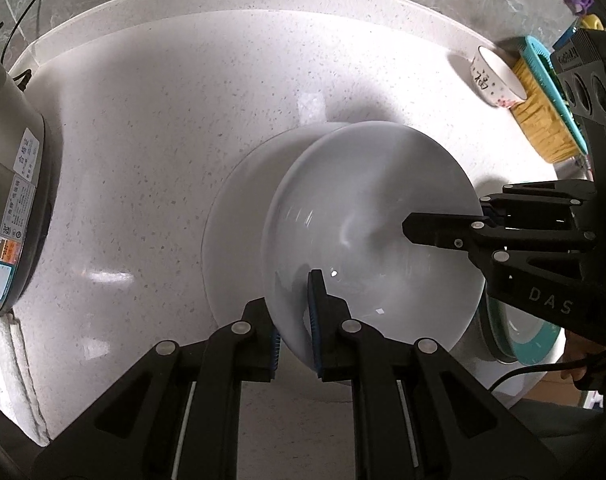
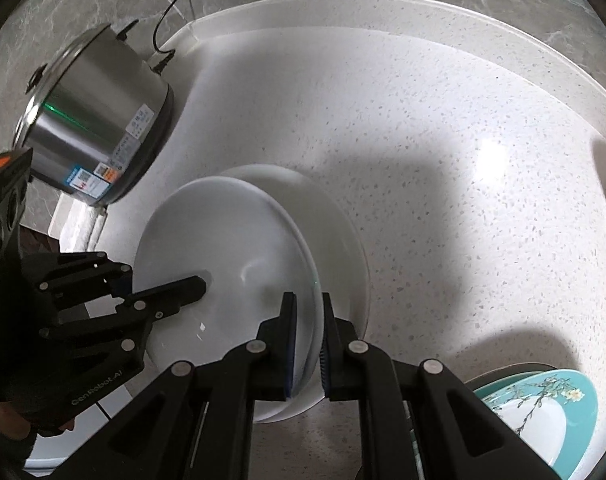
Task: Organize plates and bowls
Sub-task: 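Lower the held white bowl into the first white bowl with both tools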
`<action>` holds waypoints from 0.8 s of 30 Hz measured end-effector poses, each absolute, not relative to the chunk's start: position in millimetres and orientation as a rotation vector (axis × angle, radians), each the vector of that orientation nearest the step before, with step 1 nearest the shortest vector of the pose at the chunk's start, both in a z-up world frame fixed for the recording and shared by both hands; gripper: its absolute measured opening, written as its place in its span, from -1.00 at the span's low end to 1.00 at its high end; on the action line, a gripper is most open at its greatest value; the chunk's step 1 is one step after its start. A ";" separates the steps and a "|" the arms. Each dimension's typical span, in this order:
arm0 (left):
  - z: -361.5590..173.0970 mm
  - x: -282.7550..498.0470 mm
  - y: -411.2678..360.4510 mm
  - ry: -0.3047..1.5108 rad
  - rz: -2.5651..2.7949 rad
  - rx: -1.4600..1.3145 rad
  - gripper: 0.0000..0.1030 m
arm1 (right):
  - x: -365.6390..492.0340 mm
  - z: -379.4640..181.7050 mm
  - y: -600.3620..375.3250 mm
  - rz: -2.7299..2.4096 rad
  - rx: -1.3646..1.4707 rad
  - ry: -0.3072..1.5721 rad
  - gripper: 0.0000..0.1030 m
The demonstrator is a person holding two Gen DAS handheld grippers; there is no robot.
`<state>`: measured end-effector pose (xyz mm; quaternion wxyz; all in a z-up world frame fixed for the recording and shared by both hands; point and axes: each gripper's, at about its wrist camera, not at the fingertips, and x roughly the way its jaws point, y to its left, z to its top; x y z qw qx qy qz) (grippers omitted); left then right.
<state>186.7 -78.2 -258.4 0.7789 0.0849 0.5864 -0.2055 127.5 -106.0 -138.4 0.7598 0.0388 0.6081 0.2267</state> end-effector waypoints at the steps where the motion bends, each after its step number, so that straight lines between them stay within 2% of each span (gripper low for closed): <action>1: -260.6 185.3 -77.0 1.271 -0.442 0.185 -0.79 | 126.6 -139.7 -105.0 0.494 0.077 1.327 -0.77; 12: -270.4 192.9 -78.8 1.284 -0.415 0.186 -0.77 | 130.0 -147.7 -94.3 0.491 0.010 1.341 -0.77; 21: -271.4 197.7 -79.0 1.265 -0.400 0.164 -0.68 | 128.2 -147.4 -83.7 0.484 -0.079 1.329 -0.75; 24: -270.5 198.6 -78.2 1.263 -0.413 0.132 -0.58 | 125.9 -147.6 -82.1 0.480 -0.104 1.319 -0.72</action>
